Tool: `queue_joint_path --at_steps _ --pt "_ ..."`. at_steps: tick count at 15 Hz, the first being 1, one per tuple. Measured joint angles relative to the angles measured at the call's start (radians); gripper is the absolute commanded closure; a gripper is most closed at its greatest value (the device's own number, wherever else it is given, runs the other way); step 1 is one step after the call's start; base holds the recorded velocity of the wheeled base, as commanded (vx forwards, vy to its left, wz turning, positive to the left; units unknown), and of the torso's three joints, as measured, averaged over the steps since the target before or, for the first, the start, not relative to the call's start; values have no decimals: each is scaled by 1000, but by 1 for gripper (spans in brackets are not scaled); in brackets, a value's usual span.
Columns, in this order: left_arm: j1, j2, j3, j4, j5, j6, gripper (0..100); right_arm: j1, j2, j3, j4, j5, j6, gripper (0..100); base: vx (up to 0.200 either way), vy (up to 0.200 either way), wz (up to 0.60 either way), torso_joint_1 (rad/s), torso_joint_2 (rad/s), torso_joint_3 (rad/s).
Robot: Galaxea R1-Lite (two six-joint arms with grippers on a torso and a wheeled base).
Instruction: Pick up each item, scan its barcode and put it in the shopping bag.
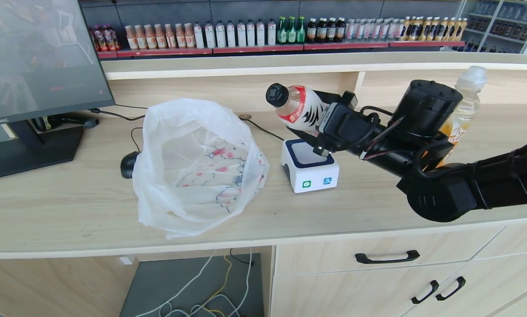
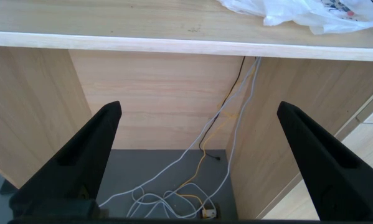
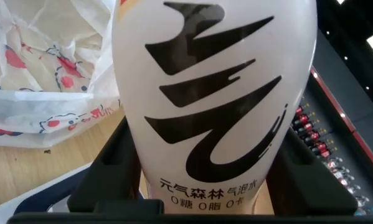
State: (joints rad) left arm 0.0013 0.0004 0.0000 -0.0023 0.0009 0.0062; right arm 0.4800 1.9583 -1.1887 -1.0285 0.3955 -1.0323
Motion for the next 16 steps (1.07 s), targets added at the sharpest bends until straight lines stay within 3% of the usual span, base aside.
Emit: queue_joint_path --at_steps 16 --pt "0 0 0 0 0 0 0 3 14 65 -1 26 -89 100 0 0 0 0 0 0"
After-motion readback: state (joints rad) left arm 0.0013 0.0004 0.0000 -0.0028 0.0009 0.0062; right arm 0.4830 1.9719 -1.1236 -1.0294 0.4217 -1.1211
